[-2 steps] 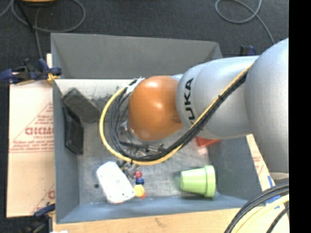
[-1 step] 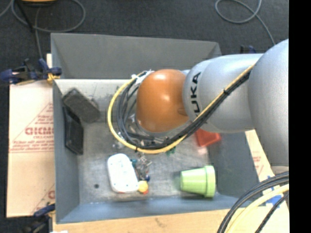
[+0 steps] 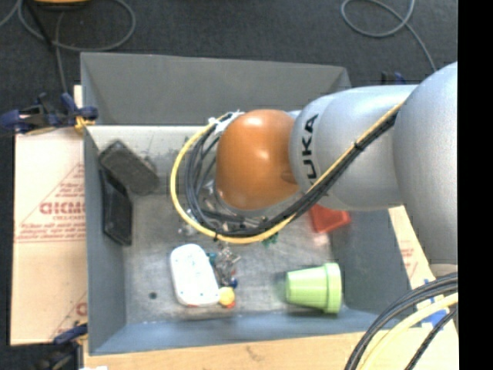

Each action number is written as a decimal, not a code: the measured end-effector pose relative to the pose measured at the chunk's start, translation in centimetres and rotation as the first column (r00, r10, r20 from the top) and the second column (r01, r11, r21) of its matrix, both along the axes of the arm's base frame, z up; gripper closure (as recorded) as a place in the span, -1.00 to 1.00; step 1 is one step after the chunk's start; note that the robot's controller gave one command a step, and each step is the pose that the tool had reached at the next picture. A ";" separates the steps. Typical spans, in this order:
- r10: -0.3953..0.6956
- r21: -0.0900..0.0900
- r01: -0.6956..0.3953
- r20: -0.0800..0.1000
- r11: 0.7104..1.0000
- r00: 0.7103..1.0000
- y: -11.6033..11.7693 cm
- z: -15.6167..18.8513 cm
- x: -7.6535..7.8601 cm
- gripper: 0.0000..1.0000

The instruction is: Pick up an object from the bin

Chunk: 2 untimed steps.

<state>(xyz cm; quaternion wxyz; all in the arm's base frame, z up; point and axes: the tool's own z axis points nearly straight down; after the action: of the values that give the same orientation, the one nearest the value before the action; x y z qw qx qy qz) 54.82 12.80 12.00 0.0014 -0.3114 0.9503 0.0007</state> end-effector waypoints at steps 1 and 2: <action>-0.310 -0.013 0.310 -0.004 0.951 0.951 -0.8 -3.7 1.6 1.00; -0.311 -0.013 0.310 -0.004 0.951 0.951 -0.8 -3.7 1.6 1.00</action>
Offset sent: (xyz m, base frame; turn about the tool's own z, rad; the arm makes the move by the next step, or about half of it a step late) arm 0.0000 0.0000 0.0000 0.0000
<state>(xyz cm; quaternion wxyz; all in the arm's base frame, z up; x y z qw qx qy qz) 56.44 12.01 8.31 -0.0031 -0.1581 0.9874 -0.0043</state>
